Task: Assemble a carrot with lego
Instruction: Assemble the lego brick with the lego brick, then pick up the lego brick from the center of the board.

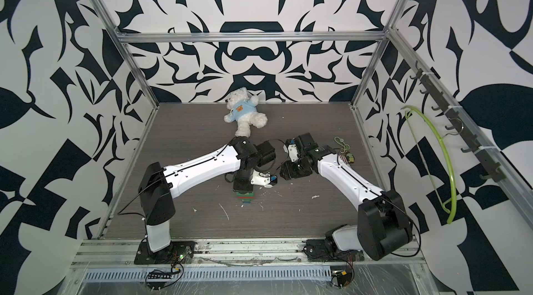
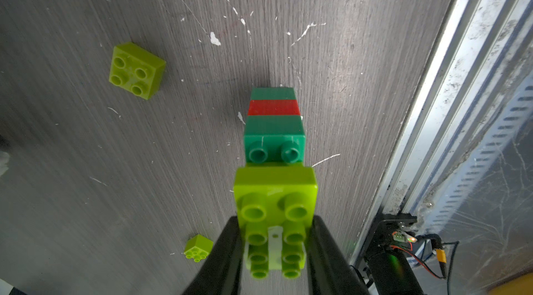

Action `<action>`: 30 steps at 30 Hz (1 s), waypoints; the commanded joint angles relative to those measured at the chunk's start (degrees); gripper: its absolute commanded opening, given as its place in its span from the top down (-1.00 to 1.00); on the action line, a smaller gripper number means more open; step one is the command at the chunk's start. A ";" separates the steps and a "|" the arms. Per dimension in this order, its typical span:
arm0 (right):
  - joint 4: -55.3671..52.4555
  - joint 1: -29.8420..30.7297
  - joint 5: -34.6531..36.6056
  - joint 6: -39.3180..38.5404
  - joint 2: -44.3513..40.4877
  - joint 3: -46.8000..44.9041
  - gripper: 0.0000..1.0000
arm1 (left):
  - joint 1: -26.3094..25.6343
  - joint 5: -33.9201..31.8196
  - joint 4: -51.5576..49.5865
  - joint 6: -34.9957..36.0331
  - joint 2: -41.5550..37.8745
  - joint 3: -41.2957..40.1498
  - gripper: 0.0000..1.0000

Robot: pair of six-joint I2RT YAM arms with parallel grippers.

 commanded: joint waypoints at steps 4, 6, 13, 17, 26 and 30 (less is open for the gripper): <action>-0.32 0.43 0.46 -0.54 -0.41 -0.03 -0.22 | 1.01 4.53 0.84 -0.46 6.41 -6.17 0.51; -0.34 0.43 0.46 -0.67 -0.41 0.05 -0.22 | 1.10 4.65 0.63 -0.43 6.09 -4.39 0.45; -1.05 0.43 0.90 -0.98 -1.03 0.58 -0.22 | 1.27 6.31 1.60 -0.86 1.50 0.92 -0.35; -0.96 0.41 1.05 -0.91 -0.93 0.85 -0.22 | 1.78 6.45 1.82 -1.38 -0.74 3.72 -0.56; 10.49 4.78 3.61 2.58 4.24 1.72 -0.21 | 7.37 13.27 6.41 -8.56 -10.27 3.67 -0.66; 18.99 10.30 6.66 0.21 10.97 3.42 -0.29 | 12.49 20.88 18.12 -16.92 -20.90 -7.11 -0.65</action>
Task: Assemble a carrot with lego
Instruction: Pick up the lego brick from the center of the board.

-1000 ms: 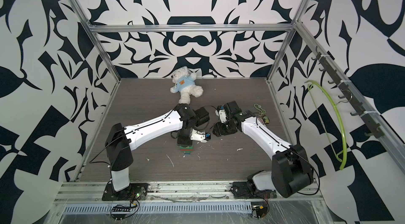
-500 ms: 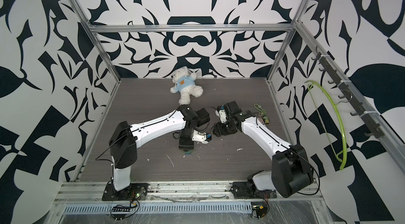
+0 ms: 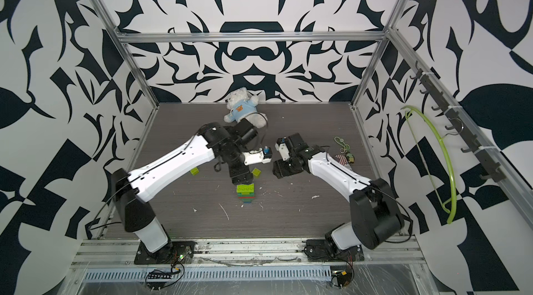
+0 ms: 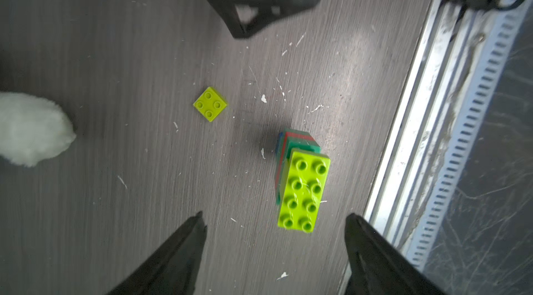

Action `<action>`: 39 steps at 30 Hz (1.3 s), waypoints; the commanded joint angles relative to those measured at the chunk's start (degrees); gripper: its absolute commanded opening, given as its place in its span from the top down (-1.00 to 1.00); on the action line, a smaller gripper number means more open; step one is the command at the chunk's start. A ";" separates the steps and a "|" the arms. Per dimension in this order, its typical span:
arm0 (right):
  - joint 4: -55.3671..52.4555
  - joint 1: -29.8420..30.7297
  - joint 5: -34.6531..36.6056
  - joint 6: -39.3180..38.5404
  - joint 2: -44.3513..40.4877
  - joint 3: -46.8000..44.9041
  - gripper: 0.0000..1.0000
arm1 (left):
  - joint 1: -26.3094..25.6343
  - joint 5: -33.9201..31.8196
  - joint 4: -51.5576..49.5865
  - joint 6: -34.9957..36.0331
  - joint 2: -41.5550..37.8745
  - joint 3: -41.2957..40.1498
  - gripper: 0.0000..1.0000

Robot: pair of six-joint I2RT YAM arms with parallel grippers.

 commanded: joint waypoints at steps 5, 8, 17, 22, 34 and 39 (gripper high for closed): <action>15.00 6.47 0.74 -7.58 10.04 4.52 -0.36 | 10.58 9.57 18.33 -16.81 -16.11 -14.01 -0.65; 17.55 6.84 -0.20 -8.75 12.16 4.51 -0.39 | 15.05 10.78 19.73 -18.75 -18.91 -15.87 -0.64; 14.94 8.99 1.72 -13.18 19.19 9.13 -0.18 | 16.73 8.08 17.71 -18.79 -18.74 -15.70 -0.64; 12.93 9.82 2.29 -15.16 20.55 10.70 0.04 | 16.75 8.16 17.57 -19.80 -18.62 -16.39 -0.63; -0.05 9.22 10.80 -19.05 7.16 11.69 0.32 | 16.89 8.42 23.52 -34.03 -25.53 -25.21 -0.62; -10.89 9.17 6.82 -23.21 -3.54 12.28 0.33 | 16.87 12.91 33.39 -51.50 -32.06 -37.57 -0.60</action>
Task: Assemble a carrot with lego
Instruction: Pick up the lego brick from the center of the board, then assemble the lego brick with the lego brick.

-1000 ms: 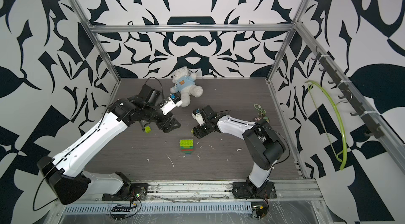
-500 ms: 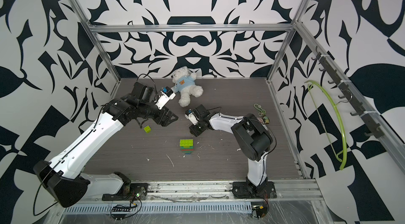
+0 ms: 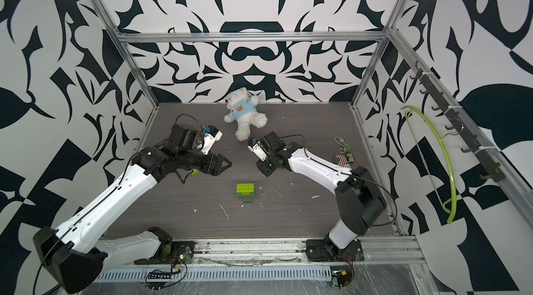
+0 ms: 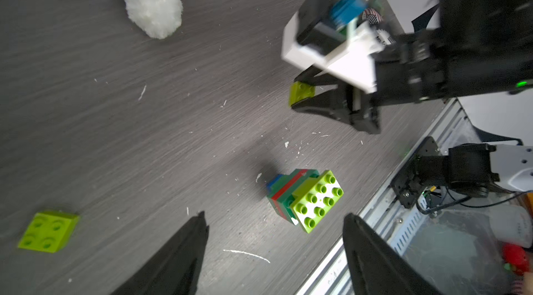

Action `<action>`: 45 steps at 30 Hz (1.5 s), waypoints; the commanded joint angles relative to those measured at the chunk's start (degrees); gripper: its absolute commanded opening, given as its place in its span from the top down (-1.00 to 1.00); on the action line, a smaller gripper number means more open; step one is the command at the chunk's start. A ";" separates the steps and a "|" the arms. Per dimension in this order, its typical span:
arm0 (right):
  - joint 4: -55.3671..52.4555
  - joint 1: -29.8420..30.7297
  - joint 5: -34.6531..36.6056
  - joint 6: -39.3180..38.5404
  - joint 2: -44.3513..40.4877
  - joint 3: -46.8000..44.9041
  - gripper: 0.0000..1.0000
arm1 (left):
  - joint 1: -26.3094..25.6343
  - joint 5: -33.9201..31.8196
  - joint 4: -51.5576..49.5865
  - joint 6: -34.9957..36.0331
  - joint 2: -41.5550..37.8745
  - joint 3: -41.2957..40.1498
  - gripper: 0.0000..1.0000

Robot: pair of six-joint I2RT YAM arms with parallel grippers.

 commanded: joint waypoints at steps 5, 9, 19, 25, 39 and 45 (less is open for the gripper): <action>-17.75 -0.03 -14.81 -12.55 -11.10 6.29 0.33 | 0.21 5.21 11.34 -25.26 -4.39 -12.64 -0.59; -19.86 0.67 -22.01 -18.76 -10.70 7.36 0.31 | 0.15 8.20 14.78 -30.10 -3.11 -16.13 -0.58; -21.45 5.72 -21.11 -24.24 -3.45 10.48 0.32 | -0.24 14.22 23.05 -35.47 0.42 -23.18 -0.56; -22.24 6.96 -20.46 -26.00 -0.31 12.28 0.33 | -0.28 16.91 26.44 -36.59 1.93 -25.44 -0.52; -22.95 7.84 -19.21 -27.85 1.72 13.25 0.37 | -0.25 18.94 26.63 -36.12 3.39 -26.07 -0.49; -22.37 8.08 -19.03 -28.21 2.62 13.19 0.39 | -0.28 19.29 26.12 -35.67 3.87 -26.23 -0.48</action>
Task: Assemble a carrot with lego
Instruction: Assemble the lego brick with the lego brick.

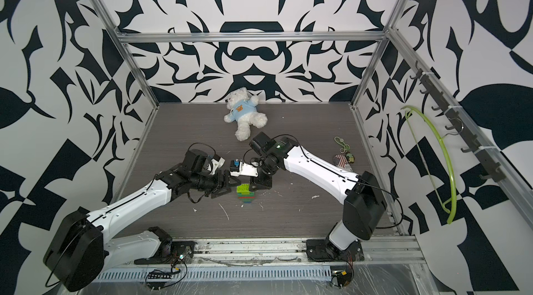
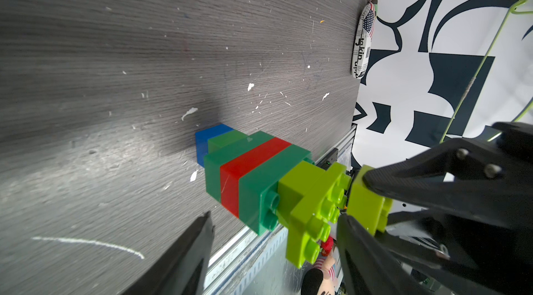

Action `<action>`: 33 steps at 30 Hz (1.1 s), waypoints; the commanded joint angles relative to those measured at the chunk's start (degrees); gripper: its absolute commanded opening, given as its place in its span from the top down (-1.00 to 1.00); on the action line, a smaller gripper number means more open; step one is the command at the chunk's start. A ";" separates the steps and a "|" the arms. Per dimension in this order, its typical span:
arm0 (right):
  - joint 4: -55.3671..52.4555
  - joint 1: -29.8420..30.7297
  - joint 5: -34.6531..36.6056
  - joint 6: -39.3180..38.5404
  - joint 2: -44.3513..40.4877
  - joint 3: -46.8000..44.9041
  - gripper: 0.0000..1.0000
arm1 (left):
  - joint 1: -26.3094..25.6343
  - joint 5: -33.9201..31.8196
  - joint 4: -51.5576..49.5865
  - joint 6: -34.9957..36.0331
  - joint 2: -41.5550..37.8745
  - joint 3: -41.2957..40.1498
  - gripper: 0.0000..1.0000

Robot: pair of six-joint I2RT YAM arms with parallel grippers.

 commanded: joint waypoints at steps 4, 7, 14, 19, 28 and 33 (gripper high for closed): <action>0.17 0.41 0.43 -1.21 0.16 1.78 0.41 | -0.12 1.35 -0.52 1.07 0.72 -1.01 -0.43; -0.33 0.40 0.79 -1.46 0.36 1.82 0.41 | -0.05 1.50 -1.10 1.64 0.80 -0.84 -0.37; -0.42 0.61 1.52 -1.41 0.81 1.56 0.41 | -0.12 1.52 -1.14 2.20 1.50 -1.40 -0.30; 0.07 1.03 2.56 -1.47 0.86 0.96 0.42 | -0.11 1.33 -1.07 2.64 2.12 -1.93 -0.27; 0.73 1.48 4.41 -1.39 1.35 -1.78 0.46 | -0.10 0.81 -1.15 3.05 2.39 -2.30 -0.26; 1.82 1.49 3.35 -1.28 -0.25 -3.54 0.47 | -0.09 0.38 -1.89 3.30 2.03 -2.19 -0.26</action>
